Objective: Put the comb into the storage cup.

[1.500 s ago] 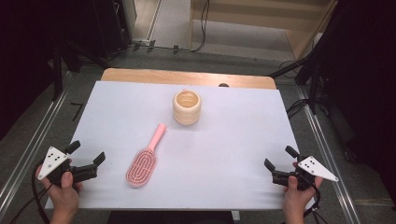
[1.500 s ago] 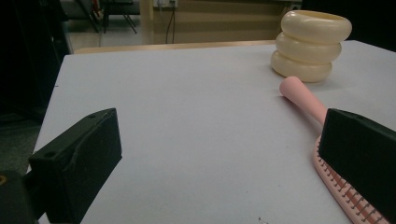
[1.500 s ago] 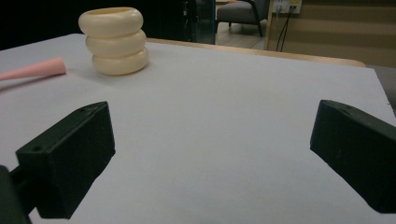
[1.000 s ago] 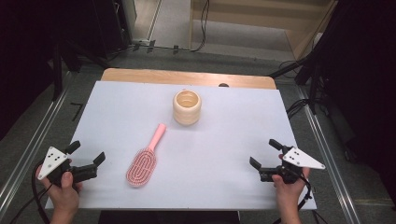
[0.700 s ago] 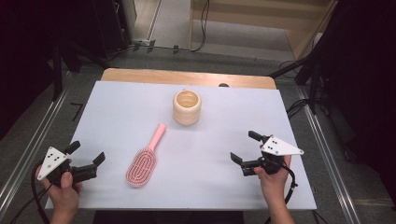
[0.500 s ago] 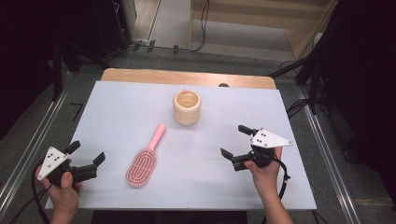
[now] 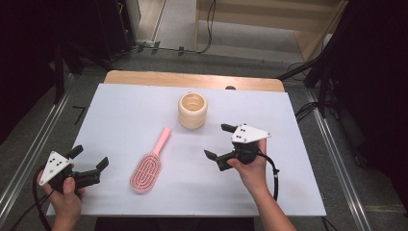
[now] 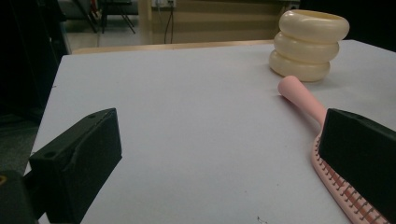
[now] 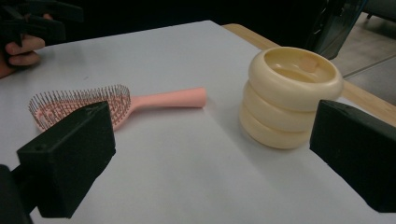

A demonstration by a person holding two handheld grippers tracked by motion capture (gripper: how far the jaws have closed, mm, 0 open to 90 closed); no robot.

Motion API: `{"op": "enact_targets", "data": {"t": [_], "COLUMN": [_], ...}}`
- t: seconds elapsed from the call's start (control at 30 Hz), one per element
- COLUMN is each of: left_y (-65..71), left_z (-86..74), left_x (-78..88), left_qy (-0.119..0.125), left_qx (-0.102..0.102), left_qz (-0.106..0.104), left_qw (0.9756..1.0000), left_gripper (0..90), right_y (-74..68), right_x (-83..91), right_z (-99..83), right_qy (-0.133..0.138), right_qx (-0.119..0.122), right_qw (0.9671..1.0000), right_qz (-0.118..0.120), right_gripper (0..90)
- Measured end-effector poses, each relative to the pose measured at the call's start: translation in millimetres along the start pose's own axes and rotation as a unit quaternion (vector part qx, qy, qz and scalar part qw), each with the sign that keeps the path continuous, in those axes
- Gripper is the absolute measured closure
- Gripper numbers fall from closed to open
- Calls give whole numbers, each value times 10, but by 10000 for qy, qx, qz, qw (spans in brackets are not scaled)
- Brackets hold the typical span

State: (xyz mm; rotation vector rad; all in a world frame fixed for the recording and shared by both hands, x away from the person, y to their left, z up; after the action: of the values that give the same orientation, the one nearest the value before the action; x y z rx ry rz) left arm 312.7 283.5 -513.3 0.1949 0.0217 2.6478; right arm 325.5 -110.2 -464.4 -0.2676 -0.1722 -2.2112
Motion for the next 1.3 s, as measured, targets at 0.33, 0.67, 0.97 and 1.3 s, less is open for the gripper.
{"op": "enact_targets", "data": {"t": [0.33, 0.67, 0.97, 1.3], "left_y": [2, 1, 0, 0], "left_z": [-1, 1, 5, 7], "left_x": [2, 1, 2, 4], "left_qy": [-11, 4, 36, 42], "left_qx": [-15, -10, 34, 43], "left_qz": [2, -16, -15, -40], "left_qw": [10000, 10000, 10000, 10000], "left_gripper": [0, 0, 0, 0], "right_y": [-139, -210, -266, -275], "right_x": [-403, -788, -1105, -1344], "right_z": [109, 199, 220, 171], "right_qy": [-150, -237, -459, -758], "right_qx": [111, 101, 267, 339], "right_qw": [9992, 9981, 9962, 9938], "right_qz": [365, 563, 683, 739], "right_gripper": [17, 200, 331, 419]}}
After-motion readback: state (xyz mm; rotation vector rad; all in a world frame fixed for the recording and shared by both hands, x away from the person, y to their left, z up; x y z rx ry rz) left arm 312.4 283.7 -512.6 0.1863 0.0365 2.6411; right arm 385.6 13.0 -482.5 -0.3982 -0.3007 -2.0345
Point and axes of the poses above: each handheld gripper's, and its own axes: x roughly backward along the jaws, z roughly out of its top, y roughly to its right, the point moved 8 cm from there along -x, roughly forward along the jaws, and after that the axes turned 9 degrees about y, right-handed, at the moved point
